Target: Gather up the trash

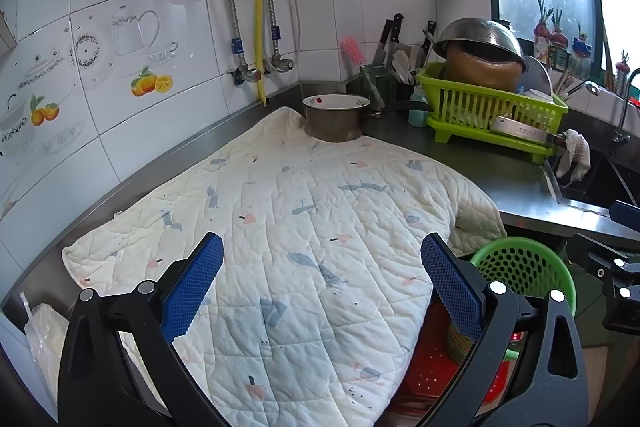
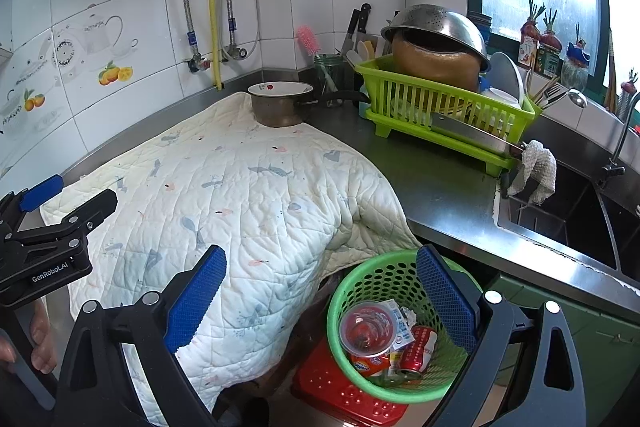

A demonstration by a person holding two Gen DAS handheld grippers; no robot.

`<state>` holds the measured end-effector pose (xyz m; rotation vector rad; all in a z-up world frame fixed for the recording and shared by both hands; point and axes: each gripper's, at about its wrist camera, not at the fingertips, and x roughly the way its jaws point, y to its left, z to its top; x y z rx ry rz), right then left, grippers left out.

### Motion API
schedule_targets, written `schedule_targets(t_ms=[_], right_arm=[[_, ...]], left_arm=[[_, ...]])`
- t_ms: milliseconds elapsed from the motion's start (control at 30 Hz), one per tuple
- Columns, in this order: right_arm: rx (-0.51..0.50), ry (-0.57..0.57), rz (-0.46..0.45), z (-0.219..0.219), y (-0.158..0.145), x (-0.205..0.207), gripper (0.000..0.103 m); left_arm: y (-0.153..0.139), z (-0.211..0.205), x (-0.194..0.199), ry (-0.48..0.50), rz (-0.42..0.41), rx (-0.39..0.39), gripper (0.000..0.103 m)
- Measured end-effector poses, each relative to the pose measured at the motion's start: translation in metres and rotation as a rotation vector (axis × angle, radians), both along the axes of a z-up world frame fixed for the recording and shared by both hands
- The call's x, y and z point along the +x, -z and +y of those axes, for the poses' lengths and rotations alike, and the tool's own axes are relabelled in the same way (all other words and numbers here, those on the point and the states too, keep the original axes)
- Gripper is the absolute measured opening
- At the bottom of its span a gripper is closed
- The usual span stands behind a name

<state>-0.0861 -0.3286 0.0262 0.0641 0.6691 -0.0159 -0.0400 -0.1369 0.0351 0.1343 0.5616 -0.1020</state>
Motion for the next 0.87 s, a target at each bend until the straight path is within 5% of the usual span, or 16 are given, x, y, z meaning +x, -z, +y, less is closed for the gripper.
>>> schedule_targets(t_ms=[867], right_arm=[[0.002, -0.017, -0.006, 0.0038, -0.0023, 0.0026, 0.093]], left_arm=[[-0.0025, 0.0035, -0.0021, -0.016, -0.018, -0.001, 0.098]])
